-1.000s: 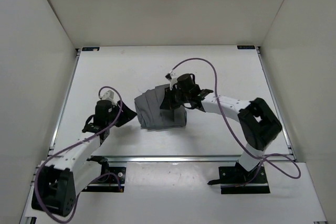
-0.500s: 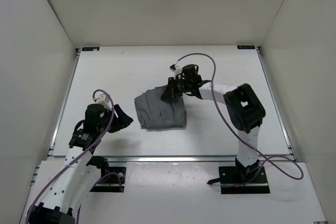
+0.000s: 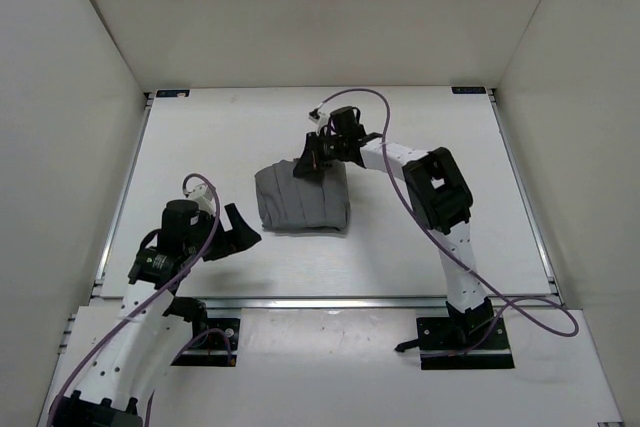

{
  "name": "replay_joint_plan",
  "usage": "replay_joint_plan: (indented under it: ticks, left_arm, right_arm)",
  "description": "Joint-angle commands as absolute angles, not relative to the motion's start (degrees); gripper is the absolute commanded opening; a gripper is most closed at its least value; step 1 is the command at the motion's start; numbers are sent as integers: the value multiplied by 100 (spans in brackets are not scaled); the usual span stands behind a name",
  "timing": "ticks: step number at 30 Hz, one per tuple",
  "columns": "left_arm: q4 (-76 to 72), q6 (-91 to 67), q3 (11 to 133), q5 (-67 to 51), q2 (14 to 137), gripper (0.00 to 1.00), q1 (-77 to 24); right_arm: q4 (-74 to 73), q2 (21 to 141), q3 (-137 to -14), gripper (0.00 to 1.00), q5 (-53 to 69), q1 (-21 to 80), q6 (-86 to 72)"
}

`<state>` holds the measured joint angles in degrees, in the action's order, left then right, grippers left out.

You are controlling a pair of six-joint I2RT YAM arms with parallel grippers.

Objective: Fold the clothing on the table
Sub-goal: Fold the skirt

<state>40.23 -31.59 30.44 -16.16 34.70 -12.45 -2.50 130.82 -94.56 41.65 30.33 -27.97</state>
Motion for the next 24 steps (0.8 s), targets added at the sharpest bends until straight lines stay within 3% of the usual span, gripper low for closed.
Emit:
replay_joint_plan:
  ticks: [1,7,13,19,20,24]
  left_arm:
    - [4130,-2971,3410,-1802,3611,98,-1265]
    - [4210,-2681,3551,-2030,4060,99,-1309]
    - [4016,-2699,3533,-2065,3832,99,-1415]
    - [3902,-2400,3612,-2513,3920,99,-1380]
    - [4024,-2295,3743,-2514,4007,99,-1371]
    - [4568,-1820,4305,-1998,4192,99,-1415]
  right_arm:
    - [-659,11913,-9651,3,4000,2980,-2365]
    - [-765,9988,-8213,19,3166,2681,-2197]
    - [-80,8518,-6225,27,2971,2066,-2277]
    - [-509,8332,-6109,34,2497,2021,-1723]
    - [-536,8376,-6100,41,2426,2065,-1644]
    - [-457,8604,-5986,50,2312,2355,-1669]
